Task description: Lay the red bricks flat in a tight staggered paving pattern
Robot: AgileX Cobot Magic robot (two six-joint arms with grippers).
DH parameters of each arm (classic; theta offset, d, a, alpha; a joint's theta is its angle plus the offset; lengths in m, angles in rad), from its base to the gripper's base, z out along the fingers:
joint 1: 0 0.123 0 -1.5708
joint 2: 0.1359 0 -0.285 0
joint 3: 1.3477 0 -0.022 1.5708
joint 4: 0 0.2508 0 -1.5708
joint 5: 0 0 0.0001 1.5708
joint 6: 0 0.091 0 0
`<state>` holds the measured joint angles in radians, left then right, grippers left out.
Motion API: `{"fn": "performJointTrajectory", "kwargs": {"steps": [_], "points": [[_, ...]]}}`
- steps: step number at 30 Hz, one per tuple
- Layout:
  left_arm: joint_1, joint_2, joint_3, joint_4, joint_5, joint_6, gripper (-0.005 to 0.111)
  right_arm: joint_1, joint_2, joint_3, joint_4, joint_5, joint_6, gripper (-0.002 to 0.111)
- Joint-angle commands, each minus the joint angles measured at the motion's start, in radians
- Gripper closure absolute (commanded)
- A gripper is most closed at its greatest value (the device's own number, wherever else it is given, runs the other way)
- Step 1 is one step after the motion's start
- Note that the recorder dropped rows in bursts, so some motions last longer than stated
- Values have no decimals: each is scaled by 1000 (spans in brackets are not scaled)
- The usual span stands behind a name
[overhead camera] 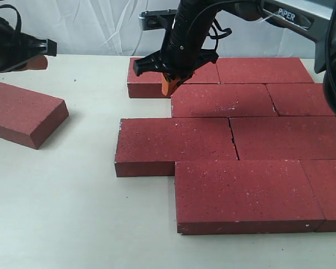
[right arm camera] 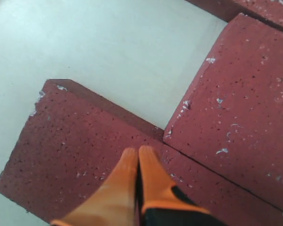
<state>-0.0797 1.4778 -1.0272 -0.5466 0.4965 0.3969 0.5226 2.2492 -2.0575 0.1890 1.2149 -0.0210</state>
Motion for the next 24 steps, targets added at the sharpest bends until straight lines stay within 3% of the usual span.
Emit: {"fn": "performJointTrajectory", "kwargs": {"steps": [1,15,24], "points": [[60,18,-5,5,-8,-1,107,-3,-13,-2,0,6,-12,109],[167,188,-5,65,-36,6,107,-3,-13,-2,0,6,-31,109],[180,300,-5,92,-115,6,107,-3,-9,-2,0,6,-33,109]]}}
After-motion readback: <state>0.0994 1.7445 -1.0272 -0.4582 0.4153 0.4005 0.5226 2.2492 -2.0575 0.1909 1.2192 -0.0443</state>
